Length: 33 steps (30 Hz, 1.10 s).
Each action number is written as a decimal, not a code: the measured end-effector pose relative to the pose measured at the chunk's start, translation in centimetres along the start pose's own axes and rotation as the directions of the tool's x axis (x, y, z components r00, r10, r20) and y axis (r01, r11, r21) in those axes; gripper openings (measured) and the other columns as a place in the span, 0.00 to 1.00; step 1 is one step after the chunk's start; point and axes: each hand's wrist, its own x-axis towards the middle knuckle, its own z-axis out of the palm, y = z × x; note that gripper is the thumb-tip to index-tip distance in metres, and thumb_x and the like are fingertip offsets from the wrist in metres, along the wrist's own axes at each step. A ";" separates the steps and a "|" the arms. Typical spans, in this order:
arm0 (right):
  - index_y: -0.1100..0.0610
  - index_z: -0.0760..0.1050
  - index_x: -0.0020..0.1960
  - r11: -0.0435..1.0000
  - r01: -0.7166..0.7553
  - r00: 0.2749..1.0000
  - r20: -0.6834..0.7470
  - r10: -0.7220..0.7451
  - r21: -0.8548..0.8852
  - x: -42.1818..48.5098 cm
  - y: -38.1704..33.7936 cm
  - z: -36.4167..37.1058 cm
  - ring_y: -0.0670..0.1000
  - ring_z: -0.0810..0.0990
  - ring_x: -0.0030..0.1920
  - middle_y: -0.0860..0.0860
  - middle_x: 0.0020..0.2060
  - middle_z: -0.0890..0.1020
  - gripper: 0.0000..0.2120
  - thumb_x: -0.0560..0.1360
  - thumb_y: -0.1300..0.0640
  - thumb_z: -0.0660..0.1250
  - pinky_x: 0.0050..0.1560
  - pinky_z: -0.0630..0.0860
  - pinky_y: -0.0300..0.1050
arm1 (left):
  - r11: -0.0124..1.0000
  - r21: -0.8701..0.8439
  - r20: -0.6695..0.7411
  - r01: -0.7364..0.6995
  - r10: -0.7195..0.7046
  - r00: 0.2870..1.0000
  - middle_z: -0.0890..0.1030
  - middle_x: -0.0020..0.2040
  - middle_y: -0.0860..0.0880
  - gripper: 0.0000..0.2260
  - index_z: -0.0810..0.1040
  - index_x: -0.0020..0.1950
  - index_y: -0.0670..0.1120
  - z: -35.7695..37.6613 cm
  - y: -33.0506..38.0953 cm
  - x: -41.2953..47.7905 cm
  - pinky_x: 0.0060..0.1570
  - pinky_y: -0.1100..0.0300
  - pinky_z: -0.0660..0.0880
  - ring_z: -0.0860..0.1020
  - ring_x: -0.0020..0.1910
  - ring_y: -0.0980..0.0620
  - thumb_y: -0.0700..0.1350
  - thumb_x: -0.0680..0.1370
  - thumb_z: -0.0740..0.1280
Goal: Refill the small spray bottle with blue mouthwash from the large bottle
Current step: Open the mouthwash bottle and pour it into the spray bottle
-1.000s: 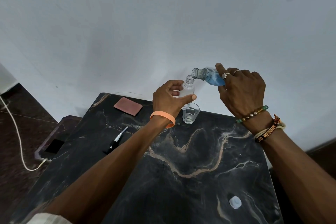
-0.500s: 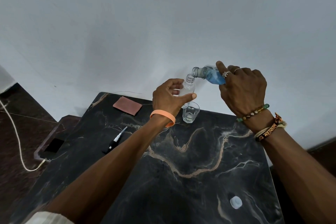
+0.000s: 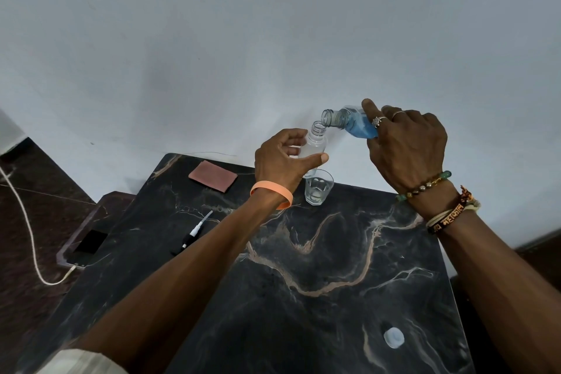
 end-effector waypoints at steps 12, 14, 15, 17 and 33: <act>0.57 0.73 0.69 1.000 0.008 1.000 0.015 -0.008 -0.023 0.0 0.0 -0.7 0.64 0.81 0.46 0.61 0.52 0.83 0.25 0.73 0.60 0.68 0.45 0.72 0.52 | 1.000 -0.029 0.010 0.010 -0.009 1.000 0.81 0.46 0.59 0.23 0.78 0.53 0.55 -0.1 0.2 -0.4 0.40 0.69 0.76 0.81 0.44 0.61 0.53 0.61 0.81; 0.57 0.73 0.69 1.000 0.013 1.000 0.013 -0.013 -0.023 0.0 -0.1 -0.8 0.65 0.81 0.46 0.61 0.52 0.83 0.24 0.73 0.61 0.68 0.44 0.73 0.53 | 1.000 -0.029 0.010 0.009 -0.009 1.000 0.81 0.47 0.59 0.23 0.78 0.53 0.55 -0.1 0.2 -0.5 0.41 0.69 0.76 0.81 0.44 0.61 0.53 0.61 0.81; 0.58 0.73 0.69 1.000 0.014 1.000 0.014 -0.013 -0.023 -0.1 -0.1 -0.8 0.65 0.81 0.46 0.61 0.52 0.83 0.25 0.73 0.61 0.68 0.44 0.73 0.53 | 1.000 -0.029 0.008 0.010 -0.010 1.000 0.81 0.47 0.59 0.23 0.78 0.53 0.55 -0.1 0.2 -0.5 0.41 0.69 0.76 0.81 0.44 0.61 0.53 0.61 0.81; 0.58 0.73 0.69 1.000 0.013 1.000 0.019 -0.013 -0.021 -0.1 -0.1 -0.9 0.65 0.81 0.46 0.61 0.51 0.83 0.25 0.72 0.61 0.68 0.44 0.72 0.53 | 0.999 -0.033 0.005 0.011 -0.011 1.000 0.81 0.46 0.59 0.23 0.79 0.53 0.55 -0.2 0.2 -0.6 0.41 0.67 0.77 0.81 0.44 0.61 0.53 0.61 0.81; 0.58 0.72 0.70 0.999 0.020 0.999 0.025 -0.020 -0.025 -0.2 -0.1 -1.0 0.65 0.81 0.47 0.62 0.53 0.82 0.25 0.73 0.60 0.69 0.46 0.73 0.53 | 0.999 -0.034 0.000 0.014 -0.014 1.000 0.82 0.47 0.57 0.24 0.80 0.54 0.53 -0.3 0.3 -0.7 0.44 0.63 0.80 0.82 0.45 0.58 0.53 0.61 0.81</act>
